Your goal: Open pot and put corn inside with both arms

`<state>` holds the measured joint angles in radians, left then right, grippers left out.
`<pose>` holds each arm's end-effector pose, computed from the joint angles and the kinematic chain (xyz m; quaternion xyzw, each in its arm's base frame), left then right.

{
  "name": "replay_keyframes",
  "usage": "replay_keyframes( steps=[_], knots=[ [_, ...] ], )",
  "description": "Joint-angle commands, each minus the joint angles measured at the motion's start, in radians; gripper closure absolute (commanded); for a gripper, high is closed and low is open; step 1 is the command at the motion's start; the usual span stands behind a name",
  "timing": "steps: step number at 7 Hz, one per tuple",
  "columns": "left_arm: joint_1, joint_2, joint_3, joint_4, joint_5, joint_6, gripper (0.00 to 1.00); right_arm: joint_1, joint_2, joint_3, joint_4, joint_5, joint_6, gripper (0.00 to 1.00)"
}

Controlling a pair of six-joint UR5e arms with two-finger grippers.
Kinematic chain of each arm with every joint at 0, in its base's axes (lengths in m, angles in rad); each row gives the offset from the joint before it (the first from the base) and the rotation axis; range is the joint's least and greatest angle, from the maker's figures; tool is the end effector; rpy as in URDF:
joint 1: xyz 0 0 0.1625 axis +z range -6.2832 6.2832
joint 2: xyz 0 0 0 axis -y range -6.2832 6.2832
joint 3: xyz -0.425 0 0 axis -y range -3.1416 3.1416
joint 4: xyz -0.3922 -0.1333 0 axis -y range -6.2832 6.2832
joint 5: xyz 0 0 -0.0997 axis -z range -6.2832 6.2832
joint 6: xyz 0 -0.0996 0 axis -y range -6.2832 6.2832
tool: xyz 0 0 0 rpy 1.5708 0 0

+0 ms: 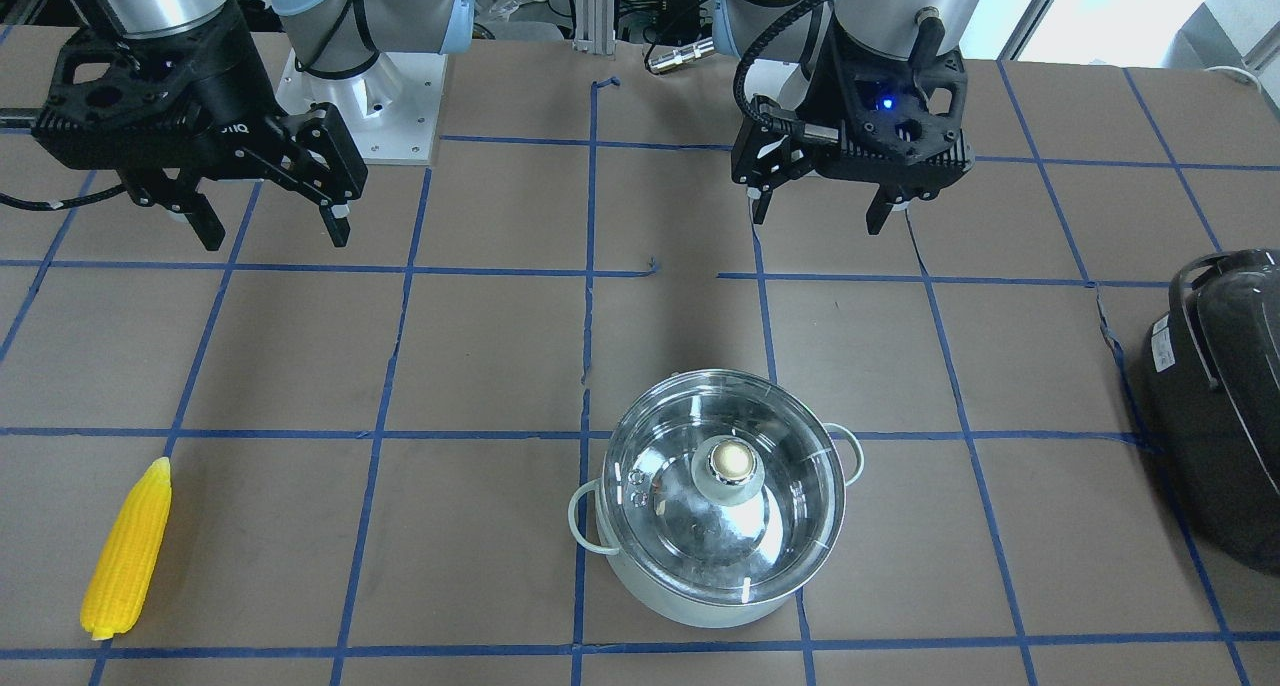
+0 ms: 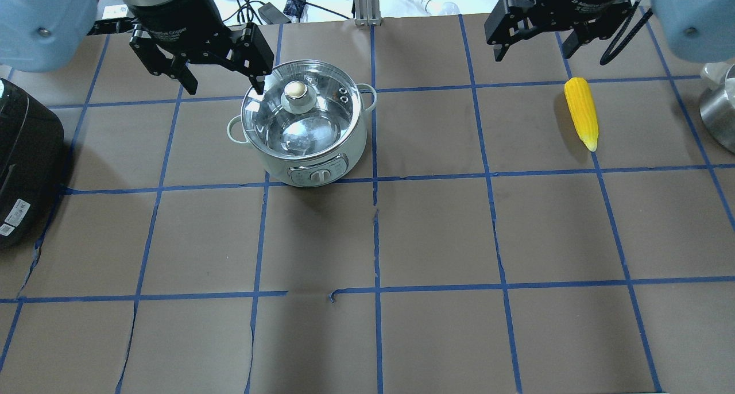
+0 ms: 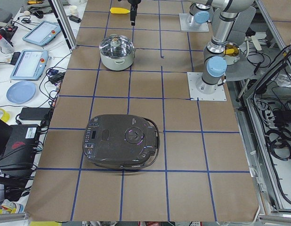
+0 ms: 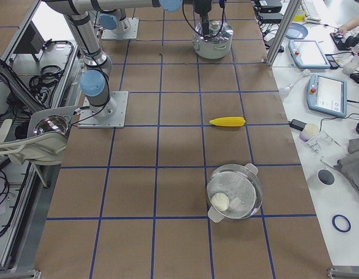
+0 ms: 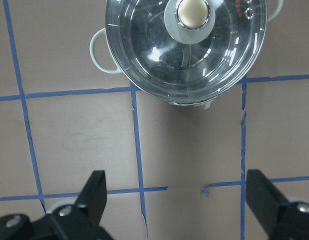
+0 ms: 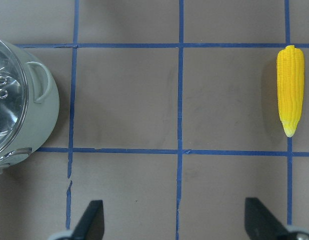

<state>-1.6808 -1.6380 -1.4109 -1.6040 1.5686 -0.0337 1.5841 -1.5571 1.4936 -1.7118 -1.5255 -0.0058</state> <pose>-0.1903 -0.5067 0.5293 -0.0382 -0.9988 0.0296 0.0032 0.1446 -0.5132 0.5352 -0.0118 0.9945 -0.1020 0.0229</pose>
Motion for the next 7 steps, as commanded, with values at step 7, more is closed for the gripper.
replay_keyframes(
  steps=[7],
  knots=[
    [0.013,0.018,-0.013,0.001,0.001,-0.015,0.00,0.005,0.006,-0.004,0.004,0.019,-0.006,0.00]
  ],
)
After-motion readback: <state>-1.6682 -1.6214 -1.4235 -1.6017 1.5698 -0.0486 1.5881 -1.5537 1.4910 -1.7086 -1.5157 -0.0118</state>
